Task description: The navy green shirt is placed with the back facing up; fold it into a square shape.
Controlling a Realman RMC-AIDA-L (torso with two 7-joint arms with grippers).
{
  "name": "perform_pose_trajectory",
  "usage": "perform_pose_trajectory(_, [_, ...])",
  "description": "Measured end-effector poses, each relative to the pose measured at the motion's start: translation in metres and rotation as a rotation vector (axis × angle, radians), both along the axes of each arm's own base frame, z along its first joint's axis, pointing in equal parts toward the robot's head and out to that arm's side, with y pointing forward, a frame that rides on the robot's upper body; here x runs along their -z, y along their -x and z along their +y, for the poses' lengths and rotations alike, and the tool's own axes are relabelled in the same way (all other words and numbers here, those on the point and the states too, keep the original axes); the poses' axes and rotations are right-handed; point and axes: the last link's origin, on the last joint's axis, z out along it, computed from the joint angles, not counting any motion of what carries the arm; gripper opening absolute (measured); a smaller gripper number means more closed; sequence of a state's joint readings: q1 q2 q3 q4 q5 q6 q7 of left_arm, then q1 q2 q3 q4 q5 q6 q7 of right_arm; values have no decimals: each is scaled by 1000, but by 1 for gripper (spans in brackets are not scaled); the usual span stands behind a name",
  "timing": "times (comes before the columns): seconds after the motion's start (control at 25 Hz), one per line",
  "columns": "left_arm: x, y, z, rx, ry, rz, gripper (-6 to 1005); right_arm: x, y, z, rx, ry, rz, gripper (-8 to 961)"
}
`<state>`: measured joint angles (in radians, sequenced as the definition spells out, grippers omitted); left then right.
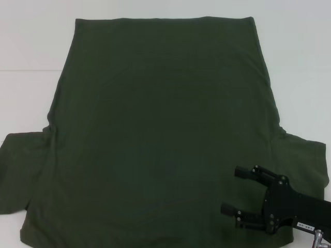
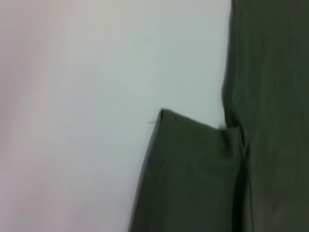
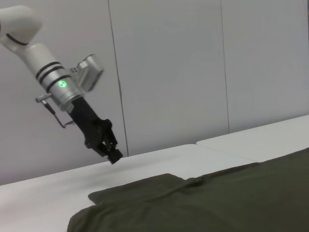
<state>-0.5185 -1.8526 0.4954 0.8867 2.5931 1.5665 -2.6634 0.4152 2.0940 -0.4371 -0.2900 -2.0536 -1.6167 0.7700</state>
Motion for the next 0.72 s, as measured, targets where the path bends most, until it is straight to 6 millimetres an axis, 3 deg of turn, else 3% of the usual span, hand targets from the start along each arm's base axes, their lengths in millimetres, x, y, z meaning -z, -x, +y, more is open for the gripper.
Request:
perform_pose_trajectory(0.36, [-1, 16, -24, -42, 23, -22, 263, 0, 0, 0, -1, 0, -1, 944])
perform_pose_trajectory(0.64, [2, 20, -26, -24, 62, 32, 421, 0, 1, 1, -3, 2, 1, 944])
perform_pose_trajectory(0.72, [3, 21, -26, -15, 61, 38, 582, 0, 1, 1, -4, 2, 2, 944])
